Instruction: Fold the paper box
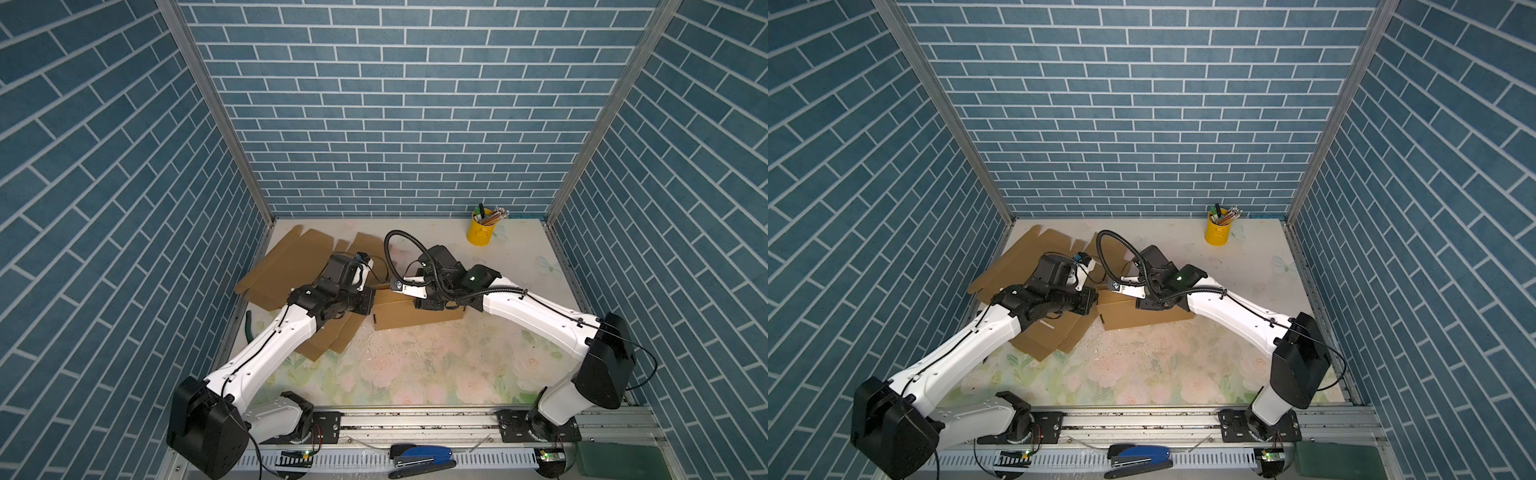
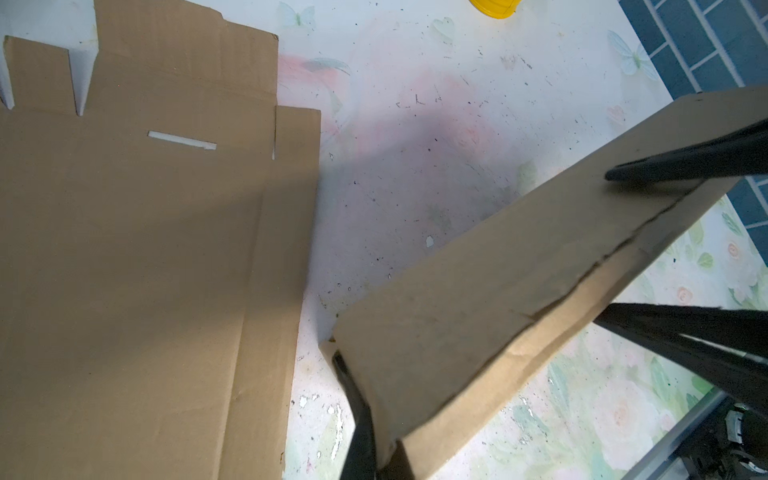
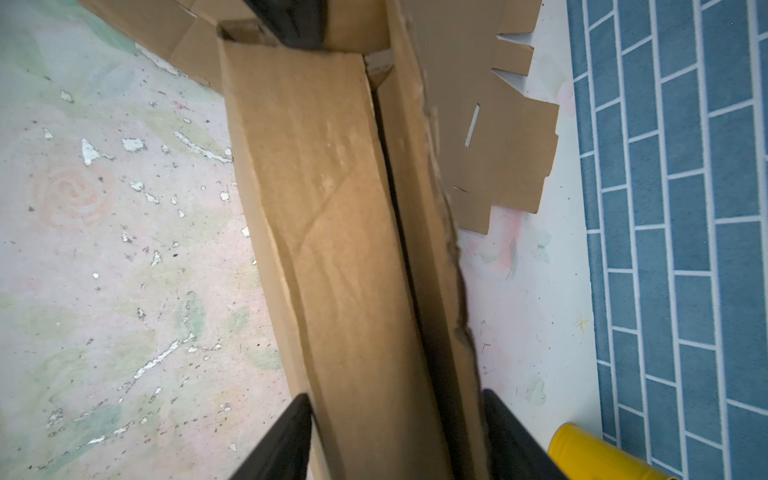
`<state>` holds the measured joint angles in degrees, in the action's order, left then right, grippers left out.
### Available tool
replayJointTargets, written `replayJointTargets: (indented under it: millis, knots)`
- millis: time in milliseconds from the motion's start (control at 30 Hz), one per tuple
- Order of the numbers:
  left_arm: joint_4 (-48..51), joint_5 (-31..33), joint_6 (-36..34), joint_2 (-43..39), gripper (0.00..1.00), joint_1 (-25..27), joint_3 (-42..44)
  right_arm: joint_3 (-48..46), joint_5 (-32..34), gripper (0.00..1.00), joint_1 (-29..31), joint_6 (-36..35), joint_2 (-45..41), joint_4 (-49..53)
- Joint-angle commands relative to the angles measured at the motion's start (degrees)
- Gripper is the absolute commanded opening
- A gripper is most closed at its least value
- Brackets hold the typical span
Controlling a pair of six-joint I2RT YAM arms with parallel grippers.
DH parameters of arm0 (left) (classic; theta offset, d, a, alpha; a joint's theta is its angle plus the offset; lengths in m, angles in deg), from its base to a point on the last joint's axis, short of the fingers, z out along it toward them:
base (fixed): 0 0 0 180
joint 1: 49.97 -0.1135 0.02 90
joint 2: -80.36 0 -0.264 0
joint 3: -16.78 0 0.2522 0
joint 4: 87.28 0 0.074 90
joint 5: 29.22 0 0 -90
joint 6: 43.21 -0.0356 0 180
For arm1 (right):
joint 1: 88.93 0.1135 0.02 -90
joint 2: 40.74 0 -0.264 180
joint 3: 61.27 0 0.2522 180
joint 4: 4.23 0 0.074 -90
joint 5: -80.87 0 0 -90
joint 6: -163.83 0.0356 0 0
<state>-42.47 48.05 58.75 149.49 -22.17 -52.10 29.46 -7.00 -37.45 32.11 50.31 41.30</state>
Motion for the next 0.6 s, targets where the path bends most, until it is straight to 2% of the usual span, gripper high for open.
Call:
replayJointTargets:
  millis: [0, 100, 233, 567]
  knots:
    - [7.25, -1.52, -0.66, 2.42, 0.06, 0.87, 1.21, -1.93, -2.14, 0.69, 0.11, 0.87, -2.59, 0.89]
    - [7.29, -1.5, -0.67, 2.43, 0.06, 0.95, 1.08, -2.03, -1.02, 0.68, 0.18, 0.97, -2.15, 0.62]
    - [7.18, -2.03, -0.65, 1.78, 0.06, 1.04, 1.14, -3.89, 3.79, 0.6, 0.35, 0.32, -1.05, -4.1]
    - [7.18, -4.17, -1.53, -0.51, 0.12, 1.04, 1.03, -6.42, 2.29, 0.52, 0.11, 0.57, -0.78, -6.06]
